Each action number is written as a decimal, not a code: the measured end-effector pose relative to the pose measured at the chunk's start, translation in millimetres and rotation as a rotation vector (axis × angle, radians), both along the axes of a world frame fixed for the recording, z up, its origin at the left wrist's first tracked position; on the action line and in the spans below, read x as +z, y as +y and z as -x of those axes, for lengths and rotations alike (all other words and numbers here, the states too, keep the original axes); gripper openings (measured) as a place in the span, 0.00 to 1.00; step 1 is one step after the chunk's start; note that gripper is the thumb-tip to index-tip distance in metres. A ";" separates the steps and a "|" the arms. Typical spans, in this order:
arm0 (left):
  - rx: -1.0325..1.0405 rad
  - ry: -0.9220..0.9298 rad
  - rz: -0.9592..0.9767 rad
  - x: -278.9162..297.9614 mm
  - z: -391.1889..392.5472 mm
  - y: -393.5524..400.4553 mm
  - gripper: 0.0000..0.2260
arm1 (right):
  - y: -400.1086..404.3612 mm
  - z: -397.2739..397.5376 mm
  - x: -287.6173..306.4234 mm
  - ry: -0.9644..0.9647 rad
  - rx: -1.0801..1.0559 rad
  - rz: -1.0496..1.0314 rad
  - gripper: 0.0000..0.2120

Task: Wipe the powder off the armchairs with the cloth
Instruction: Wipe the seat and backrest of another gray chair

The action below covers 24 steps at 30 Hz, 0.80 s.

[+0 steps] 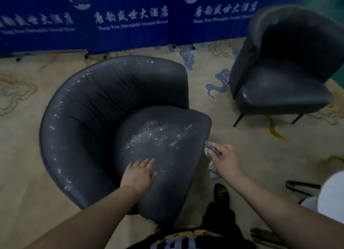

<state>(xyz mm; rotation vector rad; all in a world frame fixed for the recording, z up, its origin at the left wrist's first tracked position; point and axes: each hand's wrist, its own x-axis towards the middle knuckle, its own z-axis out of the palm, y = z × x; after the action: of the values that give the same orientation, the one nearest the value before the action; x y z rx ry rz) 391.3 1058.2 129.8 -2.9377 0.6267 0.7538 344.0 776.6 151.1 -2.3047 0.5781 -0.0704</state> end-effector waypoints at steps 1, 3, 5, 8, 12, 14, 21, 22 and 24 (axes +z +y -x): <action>0.027 -0.004 -0.022 -2.2 -3.9 -3.6 0.26 | -7.0 -14.4 -3.1 0.004 0.048 0.000 0.15; 0.099 -0.003 -0.052 -5.6 -8.9 -12.6 0.26 | -21.6 -43.5 -8.7 0.011 0.150 -0.006 0.16; 0.199 -0.009 -0.066 -8.6 -9.9 -25.7 0.26 | -35.6 -71.7 -12.4 0.009 0.238 -0.014 0.16; 0.356 0.018 -0.080 -8.3 -10.0 -49.5 0.25 | -54.7 -108.4 -14.6 0.026 0.409 0.005 0.16; 0.590 0.009 -0.061 -3.5 0.7 -80.8 0.25 | -71.5 -146.4 -7.7 0.064 0.622 0.018 0.17; 0.687 -0.007 -0.055 1.3 10.8 -93.7 0.25 | -72.7 -159.8 -5.1 0.078 0.719 0.013 0.17; 0.898 -0.005 -0.065 4.2 48.9 -109.6 0.25 | -40.7 -183.0 -13.9 0.149 0.928 -0.026 0.17; 0.921 0.003 -0.061 1.1 52.9 -108.7 0.25 | -35.2 -183.1 -15.8 0.163 0.953 -0.024 0.17; 0.955 0.024 -0.050 -5.7 57.0 -104.4 0.25 | -25.5 -185.3 -19.3 0.165 0.997 -0.010 0.17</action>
<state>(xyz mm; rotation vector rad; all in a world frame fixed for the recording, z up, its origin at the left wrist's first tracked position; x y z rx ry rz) 334.3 953.8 124.1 -3.0673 -0.8622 0.7976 529.3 751.1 131.8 -2.3465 -0.5307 0.5928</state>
